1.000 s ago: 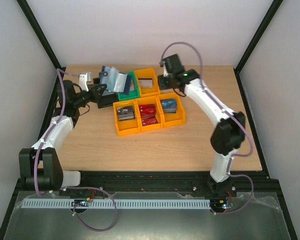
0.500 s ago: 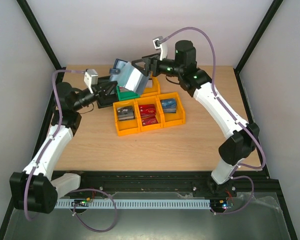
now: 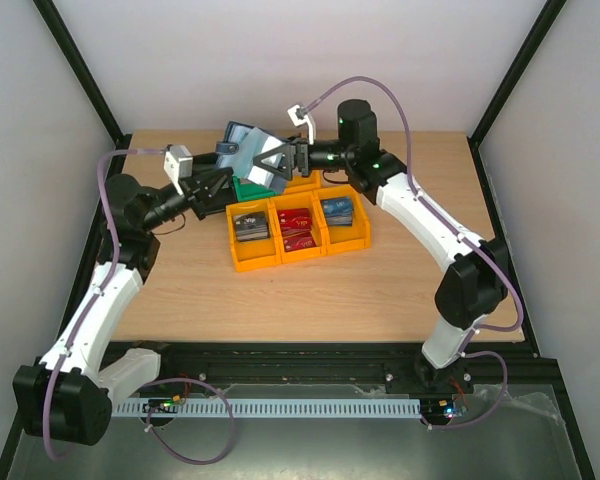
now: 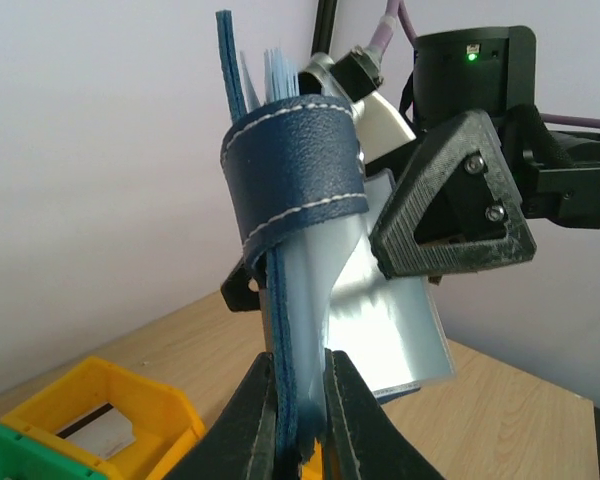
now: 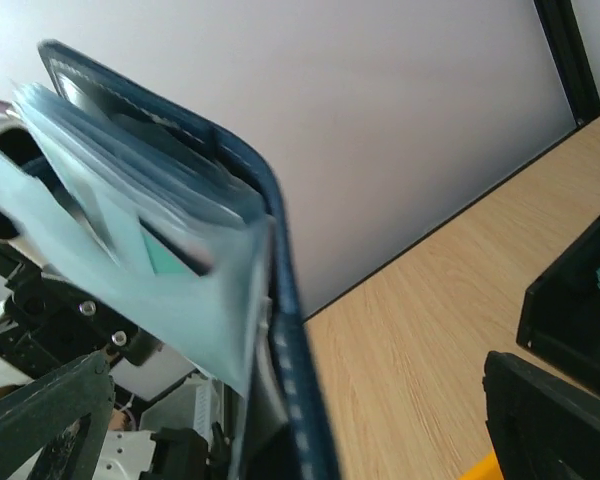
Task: Take the credit cards out of the card holder
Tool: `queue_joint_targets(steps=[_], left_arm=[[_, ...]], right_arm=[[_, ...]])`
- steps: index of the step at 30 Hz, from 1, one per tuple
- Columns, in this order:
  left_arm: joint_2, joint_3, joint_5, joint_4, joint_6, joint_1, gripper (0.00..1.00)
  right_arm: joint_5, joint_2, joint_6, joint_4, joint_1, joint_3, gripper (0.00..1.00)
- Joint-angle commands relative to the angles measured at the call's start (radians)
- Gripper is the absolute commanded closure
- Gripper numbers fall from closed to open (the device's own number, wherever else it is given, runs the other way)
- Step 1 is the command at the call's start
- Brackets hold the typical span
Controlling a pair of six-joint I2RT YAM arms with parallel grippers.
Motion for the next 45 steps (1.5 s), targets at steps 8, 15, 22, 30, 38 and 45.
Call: queue_joint_targets(steps=[8, 15, 22, 30, 38, 45], left_arm=[[-0.119, -0.068, -0.004, -0.006, -0.027, -0.035, 0.98], [-0.304, -0.287, 0.014, 0.081, -0.039, -0.112, 0.98], [-0.477, -0.353, -0.006, 0.041, -0.092, -0.129, 0.98], [-0.55, -0.35, 0.038, -0.003, -0.135, -0.139, 0.98], [-0.59, -0.377, -0.002, 0.011, -0.243, -0.147, 0.4], [-0.621, -0.372, 0.0, -0.01, -0.279, -0.134, 0.4]], right_arm=[[0.077, -0.111, 0.149, 0.306, 0.082, -0.103, 0.53], [0.069, -0.227, 0.036, 0.358, 0.146, -0.331, 0.35], [0.084, -0.409, 0.006, 0.483, 0.206, -0.556, 0.72], [0.122, -0.545, -0.091, 0.351, 0.244, -0.608, 0.98], [0.039, -0.555, -0.312, 0.06, 0.243, -0.55, 0.98], [-0.014, -0.49, -0.424, -0.073, 0.244, -0.469, 0.98]])
